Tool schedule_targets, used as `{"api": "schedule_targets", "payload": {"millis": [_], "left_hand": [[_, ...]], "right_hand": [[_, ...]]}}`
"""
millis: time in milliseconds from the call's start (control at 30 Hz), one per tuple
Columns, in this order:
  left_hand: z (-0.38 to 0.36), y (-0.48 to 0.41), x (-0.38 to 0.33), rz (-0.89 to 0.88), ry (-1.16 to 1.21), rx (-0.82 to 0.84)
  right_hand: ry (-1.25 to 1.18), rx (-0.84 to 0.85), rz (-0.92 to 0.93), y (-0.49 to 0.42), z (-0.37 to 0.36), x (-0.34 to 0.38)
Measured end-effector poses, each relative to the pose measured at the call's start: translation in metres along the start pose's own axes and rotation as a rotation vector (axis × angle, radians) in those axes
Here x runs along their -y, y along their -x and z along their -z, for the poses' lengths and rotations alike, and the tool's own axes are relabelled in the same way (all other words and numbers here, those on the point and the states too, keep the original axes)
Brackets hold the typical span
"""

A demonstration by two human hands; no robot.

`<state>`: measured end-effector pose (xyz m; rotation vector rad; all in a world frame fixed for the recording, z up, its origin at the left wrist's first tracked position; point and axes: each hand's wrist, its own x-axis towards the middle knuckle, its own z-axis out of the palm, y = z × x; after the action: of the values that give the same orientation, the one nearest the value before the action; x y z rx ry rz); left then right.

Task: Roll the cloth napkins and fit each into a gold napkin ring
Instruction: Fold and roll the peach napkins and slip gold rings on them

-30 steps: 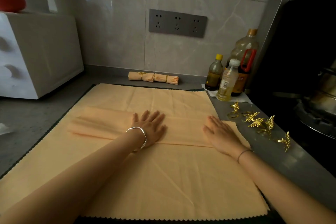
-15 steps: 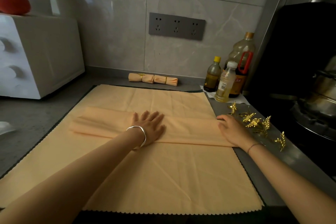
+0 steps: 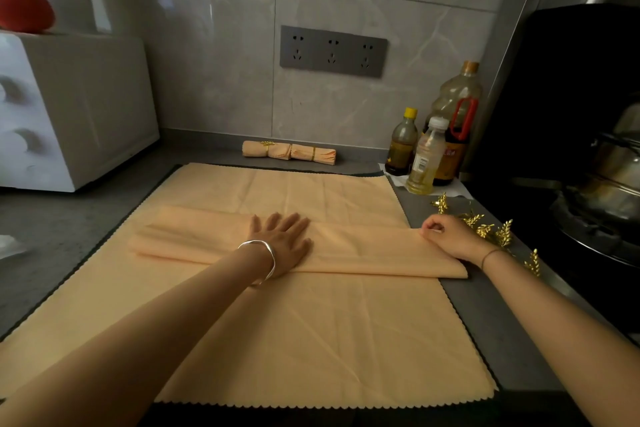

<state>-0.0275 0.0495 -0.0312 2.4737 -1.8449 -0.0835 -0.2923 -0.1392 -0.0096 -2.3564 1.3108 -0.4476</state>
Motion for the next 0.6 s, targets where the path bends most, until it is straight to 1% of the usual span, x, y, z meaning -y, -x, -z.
{"api": "schedule_targets", "payload": {"millis": [300, 400, 433, 467, 500, 533, 567, 600], "left_hand": [[0.000, 0.000, -0.002, 0.026, 0.003, -0.016], [-0.001, 0.002, -0.003, 0.035, 0.014, -0.028], [-0.001, 0.002, -0.003, 0.038, 0.017, -0.029], [-0.002, 0.002, -0.003, 0.041, 0.018, -0.028], [-0.002, 0.002, -0.003, 0.043, 0.017, -0.027], [-0.003, 0.002, -0.003, 0.043, 0.014, -0.025], [-0.003, 0.002, -0.003, 0.042, 0.011, -0.024], [-0.003, 0.002, -0.003, 0.041, 0.010, -0.023]], "right_hand": [[0.010, -0.082, -0.019, -0.004, -0.003, 0.000], [0.067, -0.086, -0.072, -0.002, -0.004, 0.006], [0.137, -0.109, -0.087, 0.001, -0.004, 0.012], [0.270, -0.157, -0.068, 0.003, -0.005, 0.020], [0.411, -0.215, -0.009, 0.006, -0.007, 0.030], [0.484, -0.262, 0.075, 0.009, -0.011, 0.043], [0.466, -0.266, 0.157, 0.013, -0.018, 0.060], [0.398, -0.214, 0.216, 0.017, -0.027, 0.079]]}}
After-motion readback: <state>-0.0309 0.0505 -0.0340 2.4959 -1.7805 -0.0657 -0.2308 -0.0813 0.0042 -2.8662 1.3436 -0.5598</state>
